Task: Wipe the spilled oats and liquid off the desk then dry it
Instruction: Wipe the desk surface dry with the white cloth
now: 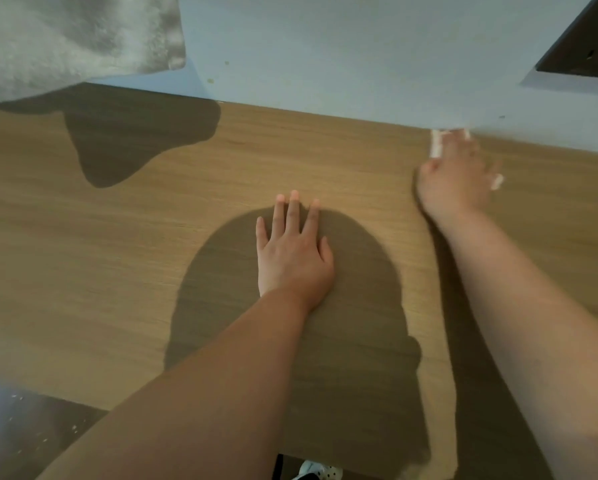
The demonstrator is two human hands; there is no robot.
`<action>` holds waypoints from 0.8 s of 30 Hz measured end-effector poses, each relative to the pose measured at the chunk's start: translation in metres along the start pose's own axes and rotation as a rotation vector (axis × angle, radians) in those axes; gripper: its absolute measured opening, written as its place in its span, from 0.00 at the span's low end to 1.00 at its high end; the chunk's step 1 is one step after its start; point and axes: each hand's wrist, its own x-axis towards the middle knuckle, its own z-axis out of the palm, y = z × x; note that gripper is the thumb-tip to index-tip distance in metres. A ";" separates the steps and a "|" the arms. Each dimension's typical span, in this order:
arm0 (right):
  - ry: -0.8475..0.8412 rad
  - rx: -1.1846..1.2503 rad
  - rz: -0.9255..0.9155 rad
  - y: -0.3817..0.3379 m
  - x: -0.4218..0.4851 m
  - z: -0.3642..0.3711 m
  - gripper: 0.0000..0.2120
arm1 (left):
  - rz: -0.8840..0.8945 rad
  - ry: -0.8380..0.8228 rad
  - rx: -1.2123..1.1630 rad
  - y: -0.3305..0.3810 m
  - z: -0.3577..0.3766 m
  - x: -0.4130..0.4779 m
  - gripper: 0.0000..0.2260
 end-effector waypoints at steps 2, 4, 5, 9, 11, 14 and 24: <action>-0.010 -0.013 0.136 0.021 0.003 -0.007 0.27 | -0.004 -0.003 0.003 0.000 0.000 0.001 0.27; -0.011 0.007 0.183 0.005 -0.003 -0.004 0.27 | -0.004 -0.006 0.006 0.000 0.000 0.000 0.27; -0.018 0.017 0.131 -0.011 -0.010 -0.001 0.27 | -0.004 -0.007 0.007 0.001 0.000 0.000 0.27; -0.141 0.025 -0.401 -0.057 -0.047 0.012 0.27 | -0.002 -0.015 0.021 0.002 -0.002 0.001 0.27; -0.141 0.018 -0.476 -0.039 -0.040 0.005 0.26 | -0.002 -0.012 0.018 0.001 -0.001 0.001 0.27; -0.016 0.026 -0.212 0.012 -0.020 -0.003 0.25 | 0.000 -0.017 0.012 0.000 -0.001 0.001 0.27; -0.175 0.013 -0.533 -0.026 -0.079 0.008 0.27 | 0.013 0.015 0.019 0.000 0.000 0.000 0.26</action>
